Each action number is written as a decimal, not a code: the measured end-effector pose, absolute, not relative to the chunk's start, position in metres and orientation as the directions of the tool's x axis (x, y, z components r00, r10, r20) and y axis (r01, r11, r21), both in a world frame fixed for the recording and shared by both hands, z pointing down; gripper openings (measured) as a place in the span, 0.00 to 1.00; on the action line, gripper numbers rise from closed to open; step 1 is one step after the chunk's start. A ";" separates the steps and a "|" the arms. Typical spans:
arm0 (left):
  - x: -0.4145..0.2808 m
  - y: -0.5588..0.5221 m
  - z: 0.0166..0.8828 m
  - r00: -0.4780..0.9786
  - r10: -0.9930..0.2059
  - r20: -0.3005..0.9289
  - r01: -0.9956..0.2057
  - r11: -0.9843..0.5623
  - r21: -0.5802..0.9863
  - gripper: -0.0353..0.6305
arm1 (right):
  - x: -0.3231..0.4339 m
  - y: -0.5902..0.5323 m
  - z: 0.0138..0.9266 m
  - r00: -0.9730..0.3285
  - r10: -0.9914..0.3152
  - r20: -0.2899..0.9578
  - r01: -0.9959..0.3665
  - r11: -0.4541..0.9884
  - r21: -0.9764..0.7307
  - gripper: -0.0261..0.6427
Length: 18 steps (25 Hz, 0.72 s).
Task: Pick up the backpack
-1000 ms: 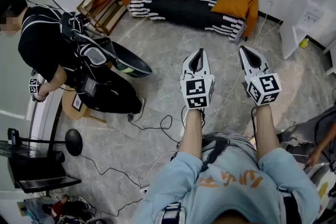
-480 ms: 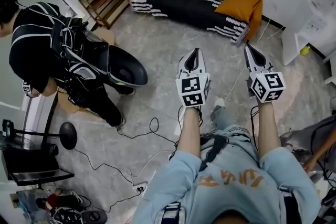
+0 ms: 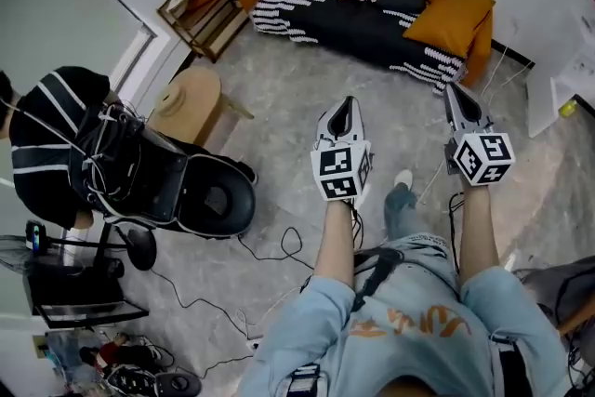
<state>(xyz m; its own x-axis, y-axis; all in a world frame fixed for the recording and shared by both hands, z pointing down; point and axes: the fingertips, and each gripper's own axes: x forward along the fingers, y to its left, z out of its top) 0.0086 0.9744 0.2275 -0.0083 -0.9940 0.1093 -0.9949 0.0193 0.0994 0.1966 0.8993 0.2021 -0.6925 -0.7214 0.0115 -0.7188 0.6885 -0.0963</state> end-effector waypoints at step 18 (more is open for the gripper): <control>0.048 0.629 0.319 0.118 -0.938 0.326 -0.992 -0.098 0.077 0.08 | 0.214 0.561 0.304 -0.630 -0.763 0.148 -0.769 0.584 -0.262 0.08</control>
<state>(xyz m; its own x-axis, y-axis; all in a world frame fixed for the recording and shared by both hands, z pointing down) 0.0481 0.6294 0.3192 0.1179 -0.9382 0.3255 -0.9922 -0.0979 0.0771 0.2141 0.5608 0.3036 -0.6295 -0.7628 0.1479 -0.7687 0.5836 -0.2617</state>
